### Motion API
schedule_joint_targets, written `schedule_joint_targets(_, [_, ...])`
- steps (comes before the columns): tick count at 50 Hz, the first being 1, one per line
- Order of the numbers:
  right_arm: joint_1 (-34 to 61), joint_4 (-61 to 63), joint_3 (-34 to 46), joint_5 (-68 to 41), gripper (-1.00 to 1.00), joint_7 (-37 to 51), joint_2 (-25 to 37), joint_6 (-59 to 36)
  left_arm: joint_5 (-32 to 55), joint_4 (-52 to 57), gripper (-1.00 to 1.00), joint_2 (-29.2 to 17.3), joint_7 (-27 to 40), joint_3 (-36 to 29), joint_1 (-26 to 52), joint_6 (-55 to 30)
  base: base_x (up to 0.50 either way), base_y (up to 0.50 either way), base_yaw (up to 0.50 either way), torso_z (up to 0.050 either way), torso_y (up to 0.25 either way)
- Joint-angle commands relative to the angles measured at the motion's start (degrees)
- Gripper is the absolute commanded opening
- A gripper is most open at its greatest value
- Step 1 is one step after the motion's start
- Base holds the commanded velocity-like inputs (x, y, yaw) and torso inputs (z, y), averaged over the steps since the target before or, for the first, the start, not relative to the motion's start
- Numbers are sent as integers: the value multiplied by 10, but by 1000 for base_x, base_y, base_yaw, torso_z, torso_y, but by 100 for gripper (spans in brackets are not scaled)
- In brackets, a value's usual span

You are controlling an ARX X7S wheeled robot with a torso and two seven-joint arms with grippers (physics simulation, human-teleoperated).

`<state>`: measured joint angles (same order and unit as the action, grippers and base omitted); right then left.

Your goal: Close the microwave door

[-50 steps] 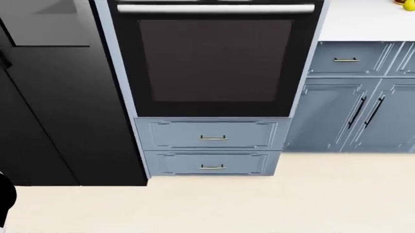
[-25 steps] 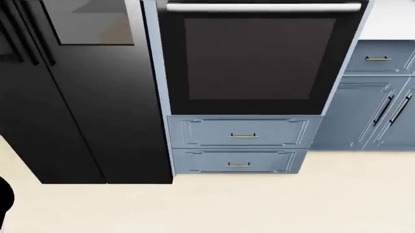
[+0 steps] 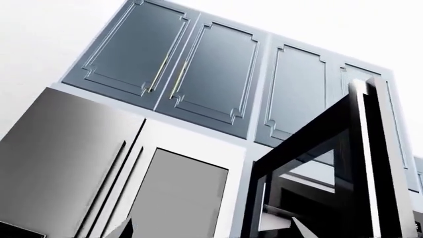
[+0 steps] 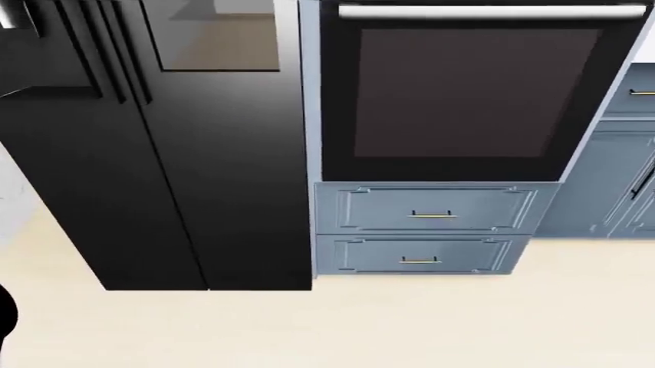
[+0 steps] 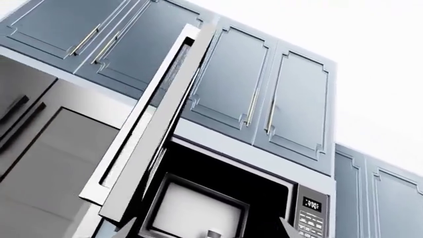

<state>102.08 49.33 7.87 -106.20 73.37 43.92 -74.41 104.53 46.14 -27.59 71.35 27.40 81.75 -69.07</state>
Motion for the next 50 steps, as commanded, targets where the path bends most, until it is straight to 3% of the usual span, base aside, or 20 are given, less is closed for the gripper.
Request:
schedule_joint_targets(1, [2, 0, 4, 3, 100, -2, 3, 4, 1, 1, 100, -3, 0, -5, -2, 6, 0, 500, 0, 0, 0])
schedule_joint_targets(30, [6, 8, 11, 6, 100, -9, 9, 15, -2, 4, 100, -12, -4, -10, -6, 21, 5, 500, 0, 0, 0])
schedule_joint_targets(50, [2, 11, 6, 9, 100, -29, 14, 23, -5, 7, 100, -16, -6, -16, -11, 29, 445, 279, 0, 0, 0])
